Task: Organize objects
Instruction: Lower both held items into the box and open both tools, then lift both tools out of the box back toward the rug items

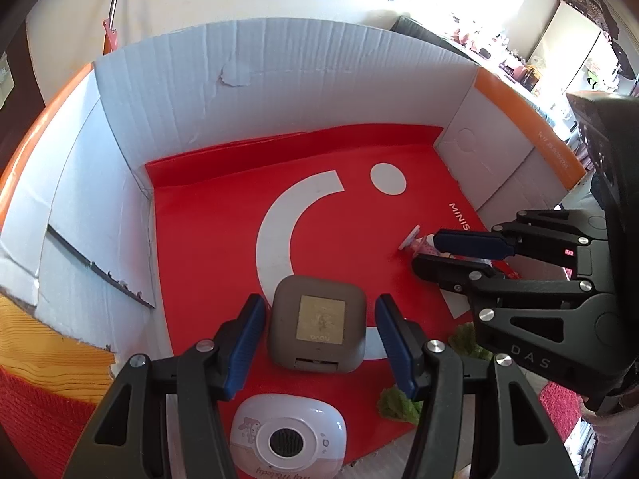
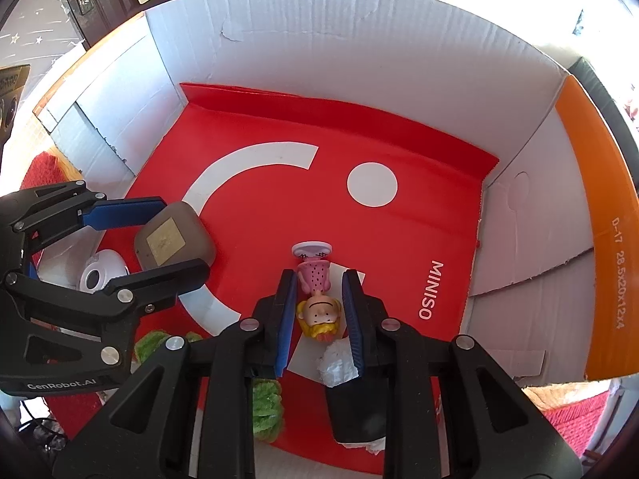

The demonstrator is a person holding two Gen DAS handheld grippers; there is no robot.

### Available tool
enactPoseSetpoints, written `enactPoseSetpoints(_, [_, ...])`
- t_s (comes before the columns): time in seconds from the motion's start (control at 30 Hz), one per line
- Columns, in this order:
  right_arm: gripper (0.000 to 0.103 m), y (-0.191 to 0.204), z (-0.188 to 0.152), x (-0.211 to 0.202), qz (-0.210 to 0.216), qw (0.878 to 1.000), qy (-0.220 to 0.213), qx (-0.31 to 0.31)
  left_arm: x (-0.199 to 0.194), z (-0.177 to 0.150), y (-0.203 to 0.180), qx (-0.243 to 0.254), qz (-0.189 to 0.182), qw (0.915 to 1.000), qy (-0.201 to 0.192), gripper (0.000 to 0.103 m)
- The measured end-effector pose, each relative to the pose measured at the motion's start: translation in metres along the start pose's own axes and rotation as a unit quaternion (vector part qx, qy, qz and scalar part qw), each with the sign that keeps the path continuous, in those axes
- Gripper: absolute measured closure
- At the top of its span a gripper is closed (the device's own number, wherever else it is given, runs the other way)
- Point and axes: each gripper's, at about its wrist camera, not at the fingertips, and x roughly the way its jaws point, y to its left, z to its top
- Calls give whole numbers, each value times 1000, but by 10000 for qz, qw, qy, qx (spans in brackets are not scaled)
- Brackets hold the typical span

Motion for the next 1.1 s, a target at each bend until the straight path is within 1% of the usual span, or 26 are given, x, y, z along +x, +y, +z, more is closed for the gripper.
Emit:
enactPoseSetpoints(0.07, [80, -1, -2, -3, 26, 10000, -21, 11, -3, 0, 0, 10, -17, 10000, -30, 44])
enactPoseSetpoints(0.17, [80, -1, -9, -10, 17, 10000, -68, 6, -9, 0, 0, 18, -6, 10000, -84, 40])
enactPoseSetpoints(0.23, [80, -2, -13, -16, 13, 9999, -104, 1, -16, 1, -1, 11, 11, 9998, -183, 40])
enactPoseSetpoints(0.27, [80, -4, -8, -17, 18, 9999, -124, 8, -19, 2, -2, -12, 14, 9997, -240, 40])
enactPoseSetpoints(0.43, [80, -10, -14, -40, 79, 9993, -348, 54, -41, 4, -4, -61, -32, 9988, -487, 40])
enactPoseSetpoints(0.53, [79, -11, -24, -59, 75, 9986, -526, 10, -57, 1, -6, -62, -25, 9976, -687, 37])
enactPoseSetpoints(0.57, [80, -8, -12, -67, 92, 9983, -573, 7, -61, 1, -4, -69, -33, 9973, -724, 36])
enactPoseSetpoints(0.73, [79, -6, -15, -93, 98, 9962, -869, -25, -85, -7, -6, -120, -125, 9948, -1001, 36])
enactPoseSetpoints(0.83, [79, -3, -16, -98, 160, 9945, -1038, -6, -94, -13, -7, -154, -168, 9935, -1114, 36])
enactPoseSetpoints(1.0, [79, 4, -23, -117, 199, 9901, -1387, 54, -113, -27, -16, -80, 27, 9900, -1409, 36])
enactPoseSetpoints(1.1, [79, 10, -34, -135, 163, 9871, -1594, -28, -122, -36, -21, -6, 33, 9879, -1551, 36])
